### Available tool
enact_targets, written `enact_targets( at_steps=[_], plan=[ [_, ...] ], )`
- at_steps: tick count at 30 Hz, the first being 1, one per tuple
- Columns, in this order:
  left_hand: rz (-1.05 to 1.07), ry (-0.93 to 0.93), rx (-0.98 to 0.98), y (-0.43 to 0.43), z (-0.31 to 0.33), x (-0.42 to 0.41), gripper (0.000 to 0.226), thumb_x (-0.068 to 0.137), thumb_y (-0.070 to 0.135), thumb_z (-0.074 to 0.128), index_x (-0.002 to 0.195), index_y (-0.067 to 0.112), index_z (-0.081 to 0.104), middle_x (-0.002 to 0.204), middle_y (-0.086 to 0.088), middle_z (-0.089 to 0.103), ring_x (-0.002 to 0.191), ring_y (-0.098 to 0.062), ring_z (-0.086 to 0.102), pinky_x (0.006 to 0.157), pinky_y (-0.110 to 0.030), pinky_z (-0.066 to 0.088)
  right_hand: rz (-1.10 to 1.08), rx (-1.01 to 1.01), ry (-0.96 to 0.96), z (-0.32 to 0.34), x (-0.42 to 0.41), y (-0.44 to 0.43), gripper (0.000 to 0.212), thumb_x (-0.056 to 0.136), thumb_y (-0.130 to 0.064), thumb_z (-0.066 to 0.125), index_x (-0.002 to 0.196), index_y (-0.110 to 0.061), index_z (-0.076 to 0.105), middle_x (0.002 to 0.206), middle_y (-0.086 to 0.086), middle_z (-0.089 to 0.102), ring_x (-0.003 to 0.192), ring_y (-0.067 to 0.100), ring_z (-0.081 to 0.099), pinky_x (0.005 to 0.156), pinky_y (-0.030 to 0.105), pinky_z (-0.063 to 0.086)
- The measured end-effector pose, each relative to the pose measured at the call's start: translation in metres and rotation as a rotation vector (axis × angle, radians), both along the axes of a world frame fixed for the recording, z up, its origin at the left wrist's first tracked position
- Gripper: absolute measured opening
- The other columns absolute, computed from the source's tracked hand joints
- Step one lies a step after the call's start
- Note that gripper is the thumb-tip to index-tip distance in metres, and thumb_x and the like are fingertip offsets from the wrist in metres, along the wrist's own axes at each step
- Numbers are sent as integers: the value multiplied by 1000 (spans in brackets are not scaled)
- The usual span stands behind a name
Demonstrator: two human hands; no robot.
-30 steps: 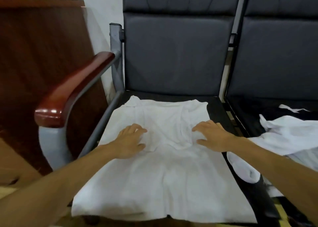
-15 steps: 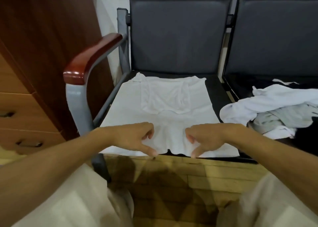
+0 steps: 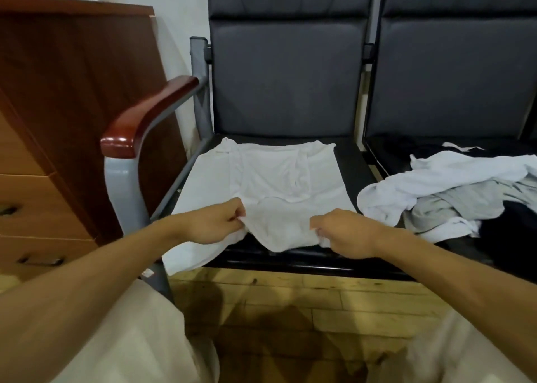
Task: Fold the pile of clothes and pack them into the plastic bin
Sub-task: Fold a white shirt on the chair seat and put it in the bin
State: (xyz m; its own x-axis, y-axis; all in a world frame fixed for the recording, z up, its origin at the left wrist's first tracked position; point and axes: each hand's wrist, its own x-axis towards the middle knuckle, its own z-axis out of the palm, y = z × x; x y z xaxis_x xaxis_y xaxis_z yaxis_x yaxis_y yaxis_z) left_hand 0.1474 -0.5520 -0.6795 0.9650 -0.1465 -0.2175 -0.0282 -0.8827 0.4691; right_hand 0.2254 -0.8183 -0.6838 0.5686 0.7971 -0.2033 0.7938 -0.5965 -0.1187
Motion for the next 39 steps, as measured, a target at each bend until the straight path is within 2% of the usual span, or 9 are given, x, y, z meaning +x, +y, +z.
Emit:
enact_targets(
  at_steps=[3,7,12,15,20,27,33,36,39],
  plan=[
    [168,-10,-132,1,4,4,11,101,18,38,105,15,48,104,-7,55,90,-19,49,86,-38,44,-176,193,110,12,16,-4,29,94,0,40,71,-18,38,71,-3,46,72,20,44,66,31,34],
    [219,4,-234,-3,10,3,17,94,35,56,106,25,49,105,9,53,98,-11,51,77,-23,41,-281,139,413,30,17,-22,28,101,-9,37,76,-13,47,78,-5,48,71,6,44,69,17,37],
    [83,-28,61,15,7,-3,20,92,23,62,107,26,49,105,8,50,98,-13,49,80,-21,36,-367,121,568,35,22,-37,35,96,-39,54,70,-16,50,64,-11,47,57,0,44,58,10,37],
    [155,-65,196,29,5,-2,12,95,12,53,101,23,53,102,2,49,93,-15,46,79,-22,35,-400,240,401,25,34,-40,34,92,-39,61,67,-16,58,66,-11,57,66,5,54,64,17,41],
    [438,-85,240,52,1,-4,15,96,11,48,107,12,58,105,-5,57,94,-20,54,82,-30,46,-501,325,76,12,48,-42,17,96,-24,55,96,-13,68,100,4,65,99,22,59,78,24,39],
    [574,-16,512,51,11,-14,28,98,32,46,115,11,52,92,-1,49,88,-22,54,81,-35,48,-817,457,-109,14,54,-38,18,96,-23,57,103,-13,69,105,12,65,96,31,60,74,34,46],
    [810,-287,171,60,14,-11,27,99,26,40,112,7,55,94,-9,56,86,-27,56,75,-38,47,-855,556,-64,15,52,-33,37,92,-43,59,88,-7,64,87,10,65,76,22,57,66,33,44],
    [820,-465,-114,54,19,-9,25,99,20,41,111,7,58,100,-11,60,89,-24,55,77,-36,44,-779,646,1,15,53,-28,31,95,-32,56,93,-2,65,92,11,65,83,23,58,69,31,41],
    [762,-418,-399,47,24,-10,23,98,20,43,110,12,61,108,-7,60,98,-22,54,83,-35,43,-724,766,105,22,48,-26,22,99,-26,48,90,-10,59,91,4,59,80,17,53,66,28,37]
  ],
)
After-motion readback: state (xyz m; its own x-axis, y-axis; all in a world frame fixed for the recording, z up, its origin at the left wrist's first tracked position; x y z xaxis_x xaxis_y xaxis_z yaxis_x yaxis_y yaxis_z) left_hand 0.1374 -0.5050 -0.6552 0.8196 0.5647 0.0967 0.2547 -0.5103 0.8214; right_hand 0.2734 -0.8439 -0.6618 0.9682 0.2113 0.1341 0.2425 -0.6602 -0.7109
